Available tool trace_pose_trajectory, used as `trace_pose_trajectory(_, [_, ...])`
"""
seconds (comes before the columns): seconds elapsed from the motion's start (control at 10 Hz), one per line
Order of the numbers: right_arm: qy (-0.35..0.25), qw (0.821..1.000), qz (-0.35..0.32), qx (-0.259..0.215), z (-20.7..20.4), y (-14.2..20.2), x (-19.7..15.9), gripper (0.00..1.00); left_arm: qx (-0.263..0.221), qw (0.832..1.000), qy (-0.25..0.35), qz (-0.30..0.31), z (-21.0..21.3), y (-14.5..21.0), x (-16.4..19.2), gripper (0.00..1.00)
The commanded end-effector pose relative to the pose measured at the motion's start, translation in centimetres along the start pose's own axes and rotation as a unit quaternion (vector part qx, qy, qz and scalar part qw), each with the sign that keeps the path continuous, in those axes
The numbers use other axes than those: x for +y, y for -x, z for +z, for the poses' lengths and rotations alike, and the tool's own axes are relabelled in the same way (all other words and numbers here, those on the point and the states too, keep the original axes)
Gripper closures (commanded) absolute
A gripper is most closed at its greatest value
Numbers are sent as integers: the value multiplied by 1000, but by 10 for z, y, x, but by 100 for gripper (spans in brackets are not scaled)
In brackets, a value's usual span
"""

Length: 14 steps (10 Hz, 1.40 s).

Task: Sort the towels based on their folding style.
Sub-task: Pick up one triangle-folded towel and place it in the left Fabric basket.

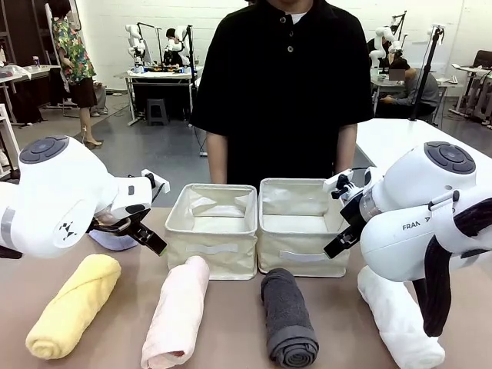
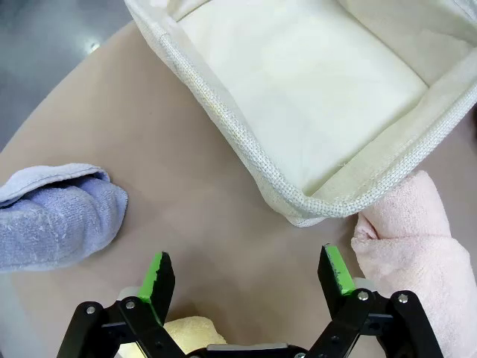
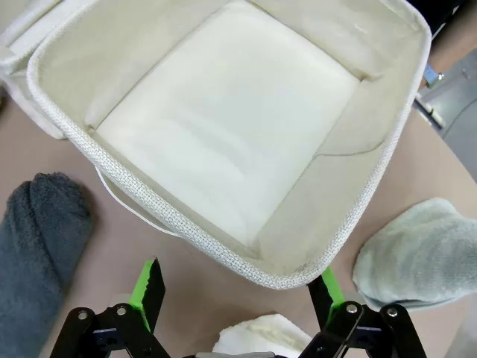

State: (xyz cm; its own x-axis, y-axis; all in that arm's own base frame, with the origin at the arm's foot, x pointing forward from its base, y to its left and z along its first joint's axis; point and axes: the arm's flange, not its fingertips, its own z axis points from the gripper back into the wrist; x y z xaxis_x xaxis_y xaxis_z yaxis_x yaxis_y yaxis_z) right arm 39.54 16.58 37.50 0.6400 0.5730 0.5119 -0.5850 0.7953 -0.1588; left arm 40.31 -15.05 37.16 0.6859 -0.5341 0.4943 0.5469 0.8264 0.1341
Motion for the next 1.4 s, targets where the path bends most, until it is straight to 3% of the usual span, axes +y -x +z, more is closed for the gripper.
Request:
trace_pose_trajectory(0.0, [0,1000,0,0,0,0,0,0,0,1000,0,0,0,0,0,0])
trace_pose_trajectory(0.1, [48,997,49,-28,48,-16,15,0,-19,999,-25,4,30,-14,-4,0])
trace_pose_trajectory(0.3, [104,989,62,-90,156,-51,39,0,-14,996,-81,-14,108,-57,-9,0])
trace_pose_trajectory(0.6, [128,985,54,-99,257,-80,53,0,-19,990,-132,-36,226,-116,-29,0])
trace_pose_trajectory(0.8, [146,984,43,-94,290,-86,61,0,-35,985,-166,-31,276,-131,-44,0])
trace_pose_trajectory(0.9, [137,982,60,-119,289,-76,55,0,-46,982,-180,-34,285,-125,-51,0])
trace_pose_trajectory(1.0, [137,982,60,-119,289,-76,55,0,-43,987,-147,-41,284,-122,-42,0])
trace_pose_trajectory(1.3, [137,982,60,-119,289,-76,55,0,-43,987,-147,-41,284,-122,-42,0])
